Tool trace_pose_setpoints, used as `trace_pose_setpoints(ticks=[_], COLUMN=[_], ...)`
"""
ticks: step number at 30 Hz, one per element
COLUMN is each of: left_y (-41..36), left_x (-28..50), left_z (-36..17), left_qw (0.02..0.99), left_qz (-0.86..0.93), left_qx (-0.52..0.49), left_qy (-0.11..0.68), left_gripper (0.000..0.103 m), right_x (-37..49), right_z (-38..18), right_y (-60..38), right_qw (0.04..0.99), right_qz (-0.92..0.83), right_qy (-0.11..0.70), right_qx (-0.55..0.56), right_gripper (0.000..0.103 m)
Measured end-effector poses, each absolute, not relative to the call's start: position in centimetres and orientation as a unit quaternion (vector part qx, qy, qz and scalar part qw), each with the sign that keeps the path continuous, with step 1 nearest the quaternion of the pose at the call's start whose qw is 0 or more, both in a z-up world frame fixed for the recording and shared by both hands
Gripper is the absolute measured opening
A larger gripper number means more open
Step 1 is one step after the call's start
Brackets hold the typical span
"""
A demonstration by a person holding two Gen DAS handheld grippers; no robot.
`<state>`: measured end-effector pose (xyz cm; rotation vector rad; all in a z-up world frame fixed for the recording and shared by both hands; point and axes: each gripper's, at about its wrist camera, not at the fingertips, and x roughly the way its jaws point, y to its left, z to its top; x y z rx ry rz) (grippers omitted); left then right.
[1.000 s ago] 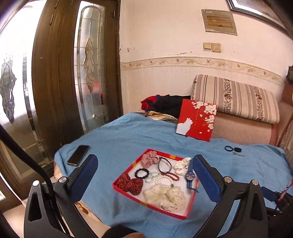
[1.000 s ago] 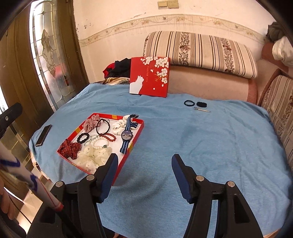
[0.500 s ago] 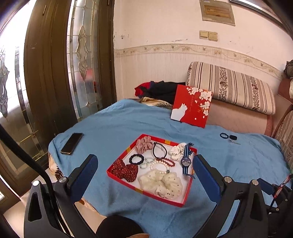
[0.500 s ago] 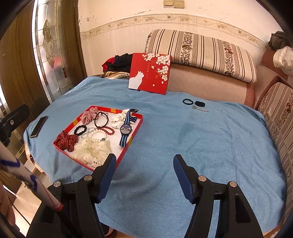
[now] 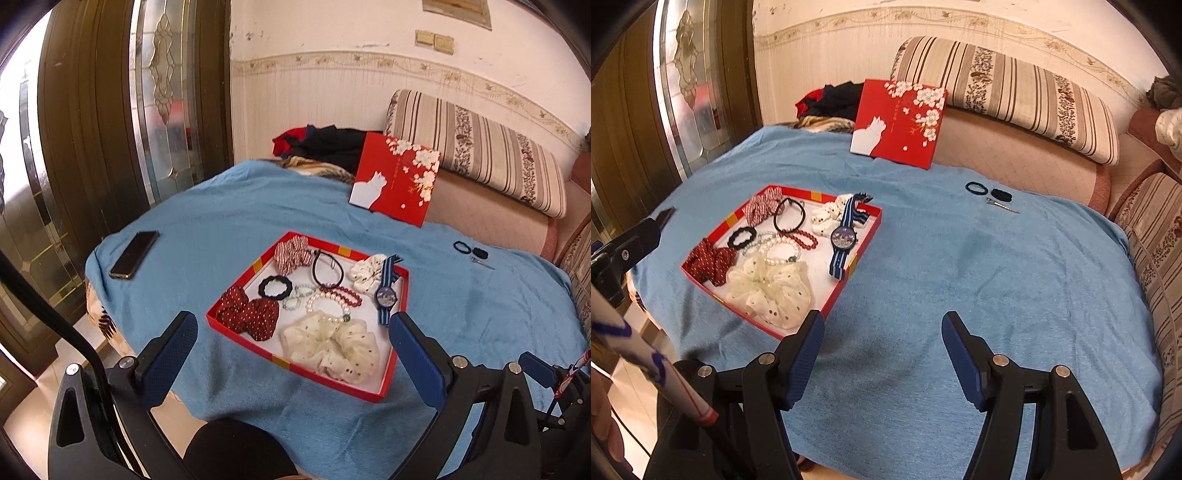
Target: Organize jewelry
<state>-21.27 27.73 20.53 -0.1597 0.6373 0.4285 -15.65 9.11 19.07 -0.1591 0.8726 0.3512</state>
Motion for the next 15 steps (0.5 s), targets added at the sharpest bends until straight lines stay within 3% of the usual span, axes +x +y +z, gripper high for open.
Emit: trace_pose_setpoints(ticks=[15], left_y=[31.9], left_x=[-19.9], left_z=[17.3], left_qw=[0.907], left_qz=[0.221], left_qx=[-0.108], left_qy=[0.343], left_gripper=[0.103], right_x=[-13.8], right_z=[16.9], right_y=[13.3], right_qw=[0.87], right_qz=[0.163], right_qy=[0.45], right_qx=[-0.116], right_gripper=[0.071])
